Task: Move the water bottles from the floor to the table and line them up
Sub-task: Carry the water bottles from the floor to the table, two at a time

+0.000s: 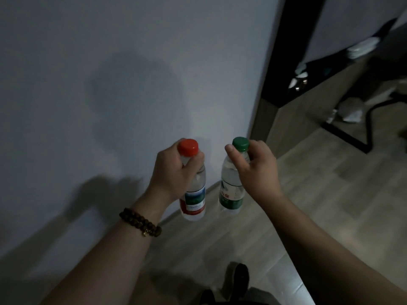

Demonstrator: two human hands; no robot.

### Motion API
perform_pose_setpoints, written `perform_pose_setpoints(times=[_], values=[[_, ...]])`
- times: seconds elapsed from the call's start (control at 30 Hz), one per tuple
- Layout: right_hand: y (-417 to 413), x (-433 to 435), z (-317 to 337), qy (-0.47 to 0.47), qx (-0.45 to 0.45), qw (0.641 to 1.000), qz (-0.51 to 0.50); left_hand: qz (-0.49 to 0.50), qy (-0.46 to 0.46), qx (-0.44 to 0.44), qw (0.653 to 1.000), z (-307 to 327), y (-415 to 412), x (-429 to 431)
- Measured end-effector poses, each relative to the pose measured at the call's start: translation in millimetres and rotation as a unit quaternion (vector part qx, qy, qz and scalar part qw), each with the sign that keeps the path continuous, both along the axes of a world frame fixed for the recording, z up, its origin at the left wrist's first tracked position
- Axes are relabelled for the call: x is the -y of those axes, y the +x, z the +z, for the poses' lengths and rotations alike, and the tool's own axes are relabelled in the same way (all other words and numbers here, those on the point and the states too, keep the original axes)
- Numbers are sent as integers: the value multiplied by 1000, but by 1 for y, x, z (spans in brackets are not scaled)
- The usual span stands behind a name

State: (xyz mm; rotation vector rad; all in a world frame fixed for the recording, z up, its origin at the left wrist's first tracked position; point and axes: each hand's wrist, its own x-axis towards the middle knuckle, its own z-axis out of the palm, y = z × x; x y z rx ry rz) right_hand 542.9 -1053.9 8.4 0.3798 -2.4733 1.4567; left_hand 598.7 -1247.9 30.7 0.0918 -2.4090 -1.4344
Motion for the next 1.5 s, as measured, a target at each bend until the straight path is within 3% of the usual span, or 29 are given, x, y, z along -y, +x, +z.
perform_pose_setpoints(times=[0.43,0.8,1.13,1.5], values=[[-25,-218,26,2,-20,984,-179,-113,18,-14,993,30,-89,-209],[-108,-469,51,37,-23,979,-200,-109,87,-14,990,41,-190,-449],[-216,-616,44,46,-14,969,-242,-127,43,-27,991,29,-311,-594],[-421,-757,23,70,1,951,-301,-174,36,-37,983,-1,-555,-743]])
